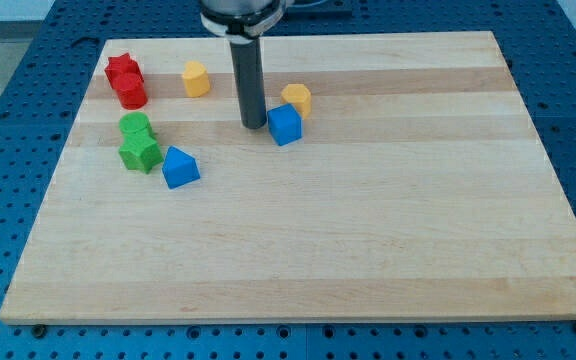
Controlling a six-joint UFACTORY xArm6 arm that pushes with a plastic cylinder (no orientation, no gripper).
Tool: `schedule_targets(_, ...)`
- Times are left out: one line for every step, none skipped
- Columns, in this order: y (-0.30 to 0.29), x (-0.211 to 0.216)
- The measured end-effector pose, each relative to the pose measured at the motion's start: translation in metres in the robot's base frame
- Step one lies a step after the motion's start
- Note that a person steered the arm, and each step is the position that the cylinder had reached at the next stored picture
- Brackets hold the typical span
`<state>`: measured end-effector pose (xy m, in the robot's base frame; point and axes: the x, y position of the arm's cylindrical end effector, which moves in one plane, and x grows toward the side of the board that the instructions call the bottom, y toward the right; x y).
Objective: Move the blue cube up a bit
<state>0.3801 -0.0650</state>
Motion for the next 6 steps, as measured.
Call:
schedule_targets(0.023,0.012)
schedule_targets(0.072,0.012)
schedule_targets(0.085,0.012)
schedule_targets(0.085,0.025)
schedule_targets(0.098,0.041)
schedule_targets(0.111,0.032)
